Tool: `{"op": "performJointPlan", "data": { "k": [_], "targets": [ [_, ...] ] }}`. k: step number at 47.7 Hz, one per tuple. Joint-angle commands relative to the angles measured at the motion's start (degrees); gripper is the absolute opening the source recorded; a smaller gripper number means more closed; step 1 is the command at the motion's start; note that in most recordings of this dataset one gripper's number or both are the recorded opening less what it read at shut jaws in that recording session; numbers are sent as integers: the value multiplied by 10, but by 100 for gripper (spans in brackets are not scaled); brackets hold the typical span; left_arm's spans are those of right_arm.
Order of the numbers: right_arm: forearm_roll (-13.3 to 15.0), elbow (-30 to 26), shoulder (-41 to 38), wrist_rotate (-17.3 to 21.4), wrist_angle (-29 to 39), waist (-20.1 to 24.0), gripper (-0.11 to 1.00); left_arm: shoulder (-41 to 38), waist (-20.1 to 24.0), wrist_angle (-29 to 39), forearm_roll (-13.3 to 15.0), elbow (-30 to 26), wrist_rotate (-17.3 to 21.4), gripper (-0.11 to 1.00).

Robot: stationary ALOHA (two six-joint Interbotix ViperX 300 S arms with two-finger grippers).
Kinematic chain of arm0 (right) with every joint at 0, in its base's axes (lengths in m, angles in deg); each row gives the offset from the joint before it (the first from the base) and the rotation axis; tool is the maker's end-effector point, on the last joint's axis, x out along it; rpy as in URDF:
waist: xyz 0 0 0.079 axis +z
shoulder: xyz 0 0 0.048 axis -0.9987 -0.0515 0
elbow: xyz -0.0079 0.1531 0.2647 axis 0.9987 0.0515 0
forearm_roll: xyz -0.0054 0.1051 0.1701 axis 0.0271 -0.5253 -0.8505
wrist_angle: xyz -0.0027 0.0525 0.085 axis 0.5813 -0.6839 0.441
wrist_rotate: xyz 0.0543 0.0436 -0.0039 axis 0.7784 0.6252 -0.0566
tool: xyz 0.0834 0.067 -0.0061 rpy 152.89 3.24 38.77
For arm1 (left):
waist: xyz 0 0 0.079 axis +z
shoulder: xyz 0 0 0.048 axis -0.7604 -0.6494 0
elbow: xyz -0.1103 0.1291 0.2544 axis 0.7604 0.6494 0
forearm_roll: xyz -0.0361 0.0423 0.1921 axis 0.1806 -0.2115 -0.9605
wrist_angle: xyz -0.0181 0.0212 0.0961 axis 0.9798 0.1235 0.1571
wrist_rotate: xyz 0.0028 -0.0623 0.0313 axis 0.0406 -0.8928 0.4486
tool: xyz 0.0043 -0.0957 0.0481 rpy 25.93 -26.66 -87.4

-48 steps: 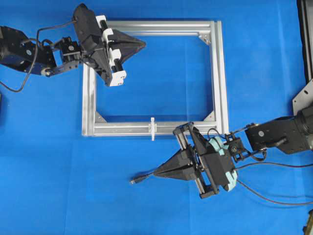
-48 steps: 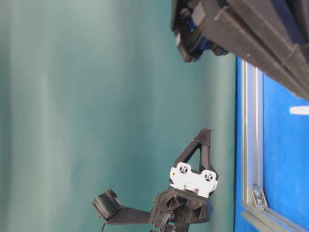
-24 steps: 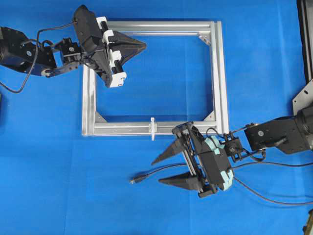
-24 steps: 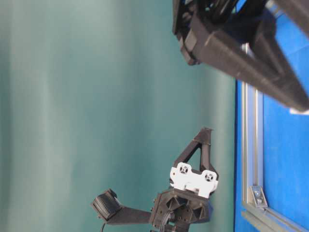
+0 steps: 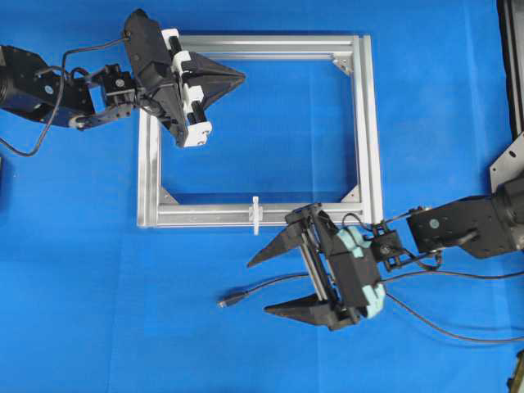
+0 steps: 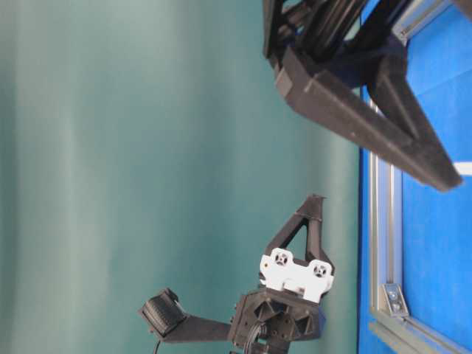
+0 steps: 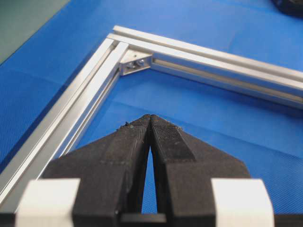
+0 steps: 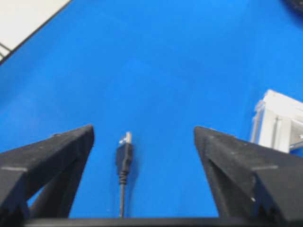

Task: Insert the wire through the string loop located in the center.
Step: 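Open the right gripper and lower it over the black USB cable, then close the right gripper on the cable just behind the USB plug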

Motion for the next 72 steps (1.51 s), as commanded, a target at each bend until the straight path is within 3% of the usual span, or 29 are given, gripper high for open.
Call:
{"op": "performJointPlan", "data": {
  "k": [1, 19, 36, 47, 52, 60, 65, 72],
  "targets": [
    [-16, -12, -8, 1, 4, 2, 90, 17, -2, -3, -1, -4, 1, 0],
    [-78, -19, -73, 1, 16, 7, 90, 17, -1, 0, -1, -3, 0, 0],
    [-89, -35, -116, 1, 18, 7, 90, 17, -2, 5, -1, -2, -1, 0],
    [-90, -35, -117, 1, 15, 8, 83, 17, -2, 5, -1, -2, -2, 0],
    [-90, -36, -117, -1, 12, 8, 68, 16, -1, 5, -1, -2, -2, 0],
    [-85, -33, -116, -2, 14, 9, 21, 17, -2, 5, -2, -2, -2, 0],
    [-83, -32, -116, -2, 16, 9, 1, 17, -2, 5, -1, -3, -2, 0],
    [-83, -33, -116, -2, 17, 9, -2, 17, -1, 5, -2, -3, -2, 0]
  ]
}}
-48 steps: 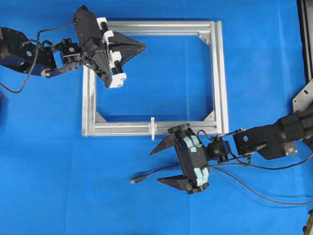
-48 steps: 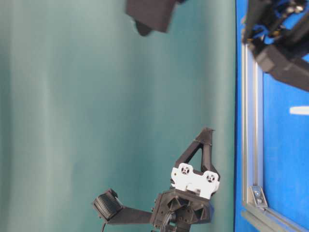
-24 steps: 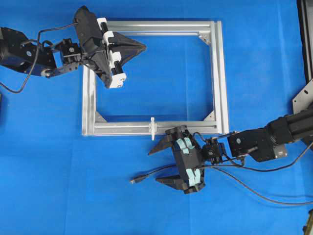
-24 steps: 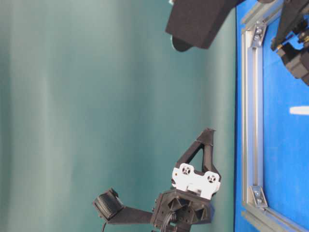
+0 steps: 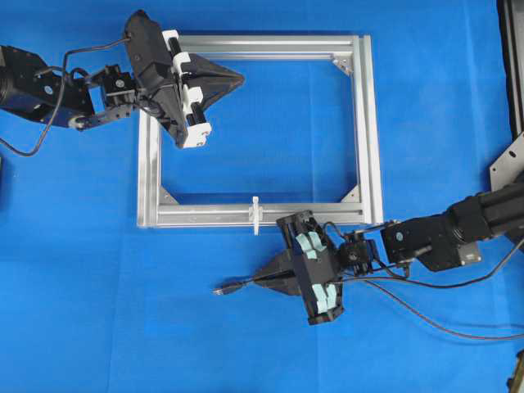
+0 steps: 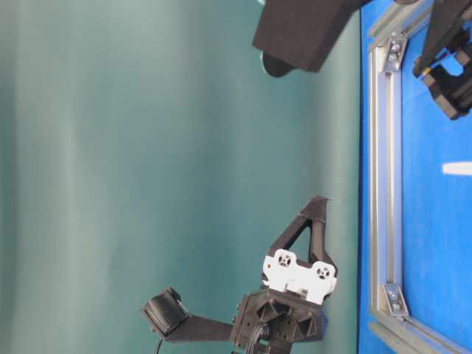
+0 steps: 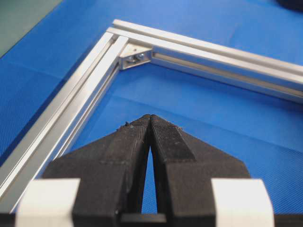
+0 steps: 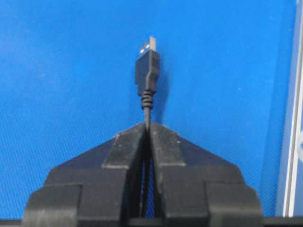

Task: Insert the wire through the string loop located in the center.
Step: 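Close the right gripper on the cable just behind the USB plug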

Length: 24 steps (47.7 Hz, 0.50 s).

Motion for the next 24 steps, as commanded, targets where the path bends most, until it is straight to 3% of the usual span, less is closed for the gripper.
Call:
{"op": "performJointPlan", "data": {
  "k": [1, 24],
  "targets": [
    [1, -6, 10, 0, -2, 2, -2, 16, 0, -3, -1, -4, -1, 0],
    [1, -11, 43, 2, 38, 2, -2, 16, -1, -3, -2, -4, -2, 0]
  ]
}}
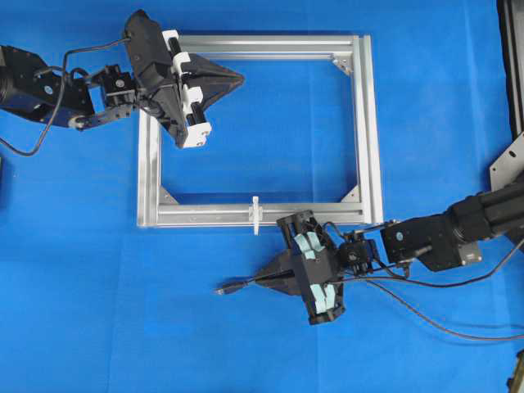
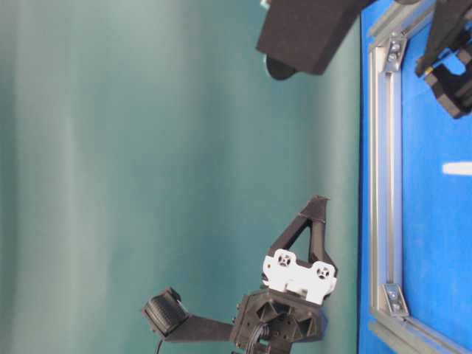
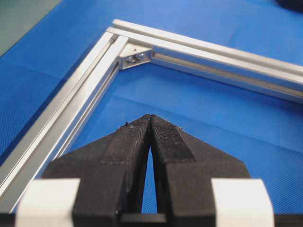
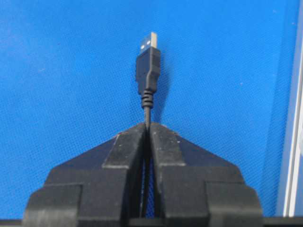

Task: Insert the wire through the string loop located in the center.
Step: 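Close the right gripper on the cable just behind the USB plug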

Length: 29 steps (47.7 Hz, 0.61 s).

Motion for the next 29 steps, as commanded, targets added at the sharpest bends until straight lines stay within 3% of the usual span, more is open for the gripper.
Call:
{"op": "performJointPlan", "data": {
  "k": [1, 16, 29],
  "targets": [
    [1, -10, 37, 1, 18, 2, -2, 16, -1, -3, -1, -4, 0, 0],
    [1, -24, 136, -1, 140, 3, -2, 16, 0, -3, -2, -4, 0, 0],
    [1, -29, 167, 1, 172, 8, -2, 16, -1, -3, -2, -3, 0, 0]
  ]
}}
